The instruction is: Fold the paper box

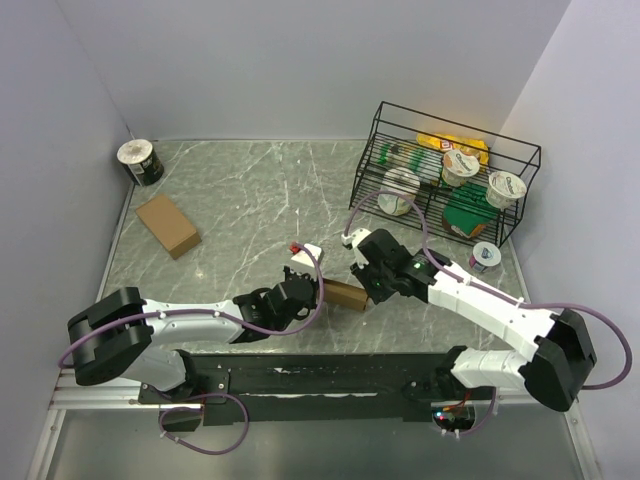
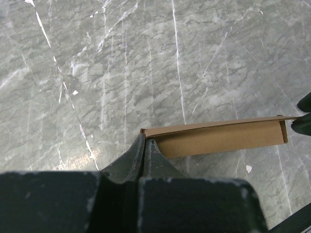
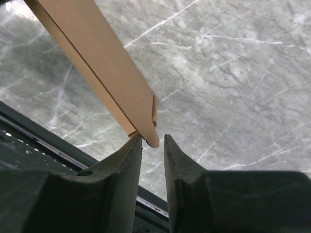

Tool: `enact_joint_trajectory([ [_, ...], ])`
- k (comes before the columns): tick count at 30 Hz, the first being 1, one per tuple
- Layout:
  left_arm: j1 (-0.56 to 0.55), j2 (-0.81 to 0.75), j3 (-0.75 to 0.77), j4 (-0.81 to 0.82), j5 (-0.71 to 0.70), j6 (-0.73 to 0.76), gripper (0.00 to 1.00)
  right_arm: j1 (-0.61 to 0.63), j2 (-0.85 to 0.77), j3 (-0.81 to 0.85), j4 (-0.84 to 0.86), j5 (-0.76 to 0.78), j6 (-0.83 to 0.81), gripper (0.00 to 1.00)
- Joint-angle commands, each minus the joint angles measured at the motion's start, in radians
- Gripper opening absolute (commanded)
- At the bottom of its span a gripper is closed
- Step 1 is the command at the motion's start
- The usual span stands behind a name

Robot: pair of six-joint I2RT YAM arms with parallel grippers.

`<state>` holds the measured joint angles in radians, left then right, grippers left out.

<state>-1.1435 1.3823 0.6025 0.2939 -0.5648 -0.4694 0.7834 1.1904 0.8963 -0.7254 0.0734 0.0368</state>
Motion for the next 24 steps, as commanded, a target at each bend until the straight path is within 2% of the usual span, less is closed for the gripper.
enact_joint_trajectory([
  [1, -0.018, 0.037, -0.043, -0.234, 0.079, -0.014, 0.01, 0.010, 0.032, 0.018, 0.015, -0.003, -0.020, 0.30],
  [14, -0.019, 0.040, -0.038, -0.239, 0.080, -0.011, 0.01, 0.014, 0.040, 0.027, -0.016, 0.025, -0.021, 0.25],
  [24, -0.018, 0.041, -0.037, -0.234, 0.086, -0.003, 0.01, 0.014, 0.009, 0.024, -0.016, 0.052, -0.021, 0.31],
])
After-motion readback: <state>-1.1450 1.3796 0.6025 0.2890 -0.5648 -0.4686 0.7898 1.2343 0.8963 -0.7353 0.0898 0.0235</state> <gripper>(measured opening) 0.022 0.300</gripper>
